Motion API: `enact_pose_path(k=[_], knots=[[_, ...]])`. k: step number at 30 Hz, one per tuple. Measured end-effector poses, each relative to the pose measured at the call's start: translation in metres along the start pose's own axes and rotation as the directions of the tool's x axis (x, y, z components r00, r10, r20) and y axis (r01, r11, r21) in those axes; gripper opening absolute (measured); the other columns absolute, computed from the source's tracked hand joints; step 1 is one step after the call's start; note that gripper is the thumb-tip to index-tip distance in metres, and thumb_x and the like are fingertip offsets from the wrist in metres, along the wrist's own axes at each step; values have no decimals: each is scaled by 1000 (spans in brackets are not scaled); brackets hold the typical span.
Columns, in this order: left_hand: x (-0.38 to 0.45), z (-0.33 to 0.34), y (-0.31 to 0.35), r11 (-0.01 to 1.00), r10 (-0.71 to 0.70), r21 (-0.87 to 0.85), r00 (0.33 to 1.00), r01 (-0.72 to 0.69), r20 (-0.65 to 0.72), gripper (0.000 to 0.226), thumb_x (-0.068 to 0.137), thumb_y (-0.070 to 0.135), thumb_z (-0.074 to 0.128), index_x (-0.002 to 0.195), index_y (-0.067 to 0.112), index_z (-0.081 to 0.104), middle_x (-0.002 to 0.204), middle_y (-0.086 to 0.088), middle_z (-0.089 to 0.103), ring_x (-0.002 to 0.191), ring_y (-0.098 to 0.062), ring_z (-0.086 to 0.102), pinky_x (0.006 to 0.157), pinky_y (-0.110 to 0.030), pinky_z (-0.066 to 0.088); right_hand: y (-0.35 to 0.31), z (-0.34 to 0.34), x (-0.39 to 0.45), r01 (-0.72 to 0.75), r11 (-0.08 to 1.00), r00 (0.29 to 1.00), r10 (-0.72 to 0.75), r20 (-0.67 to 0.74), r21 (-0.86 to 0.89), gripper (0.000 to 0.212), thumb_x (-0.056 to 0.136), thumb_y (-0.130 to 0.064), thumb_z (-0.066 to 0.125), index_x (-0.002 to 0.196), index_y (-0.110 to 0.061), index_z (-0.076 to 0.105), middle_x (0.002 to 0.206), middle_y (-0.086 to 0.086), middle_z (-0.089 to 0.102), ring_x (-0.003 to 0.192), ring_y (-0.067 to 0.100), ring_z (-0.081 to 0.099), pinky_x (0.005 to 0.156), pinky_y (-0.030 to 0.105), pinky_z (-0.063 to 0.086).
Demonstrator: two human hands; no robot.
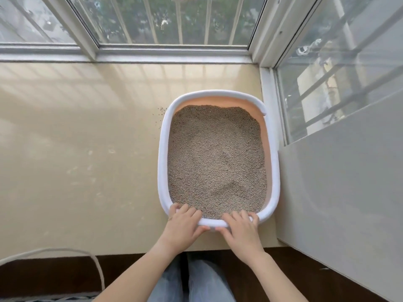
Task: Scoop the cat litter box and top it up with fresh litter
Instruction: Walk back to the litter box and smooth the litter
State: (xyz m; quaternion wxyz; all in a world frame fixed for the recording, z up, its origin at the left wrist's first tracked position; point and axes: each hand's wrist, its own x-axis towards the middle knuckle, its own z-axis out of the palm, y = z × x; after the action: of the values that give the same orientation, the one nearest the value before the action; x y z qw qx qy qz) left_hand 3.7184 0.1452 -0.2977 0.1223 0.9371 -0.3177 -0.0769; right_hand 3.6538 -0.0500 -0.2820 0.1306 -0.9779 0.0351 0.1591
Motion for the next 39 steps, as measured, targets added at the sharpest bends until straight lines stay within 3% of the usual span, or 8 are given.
enact_pose_path(k=[12,17,23,30,34,39], knots=[[69,-17,-16,998,-63,-4,991,64,119,43,84,63,36,67,26,47,64,11,53,66,-16,53,76,-35,24,19,-31,69,36,999,999,-36,14,-7,31,84,-58,35,81,-31,52,78,-15,51,81,17,52,81,35,19],[116,-33,-29,994,-104,-6,952,110,288,50,86,69,22,85,25,46,95,8,59,97,-19,48,91,-38,18,26,-56,118,53,998,992,-48,113,-39,52,79,-65,16,91,-30,53,89,-12,52,97,19,48,90,39,17],[175,-43,-43,994,-100,-17,942,111,321,46,92,64,31,91,22,51,103,6,60,103,-22,46,95,-41,20,40,-81,174,32,998,983,-22,180,-53,60,73,-72,7,94,-35,50,88,-15,42,102,14,42,96,40,16],[225,-51,-54,993,-94,-32,926,114,366,46,94,61,33,97,20,53,109,2,60,108,-25,46,101,-46,22,54,-99,216,30,998,986,-20,165,-60,40,89,-66,29,97,-35,53,87,-14,46,101,14,43,93,38,17],[239,-51,-58,994,-88,-27,931,104,353,45,94,61,32,96,21,53,108,3,60,108,-25,45,100,-45,22,57,-102,228,32,997,992,-23,122,-72,64,74,-72,8,97,-33,53,87,-14,46,99,14,42,92,39,16],[237,-51,-58,994,-93,-21,940,106,329,44,94,61,32,93,22,52,105,4,60,105,-23,45,98,-43,22,57,-99,226,50,993,993,-38,111,-104,63,75,-71,6,95,-33,52,86,-15,41,100,15,45,94,41,20]])
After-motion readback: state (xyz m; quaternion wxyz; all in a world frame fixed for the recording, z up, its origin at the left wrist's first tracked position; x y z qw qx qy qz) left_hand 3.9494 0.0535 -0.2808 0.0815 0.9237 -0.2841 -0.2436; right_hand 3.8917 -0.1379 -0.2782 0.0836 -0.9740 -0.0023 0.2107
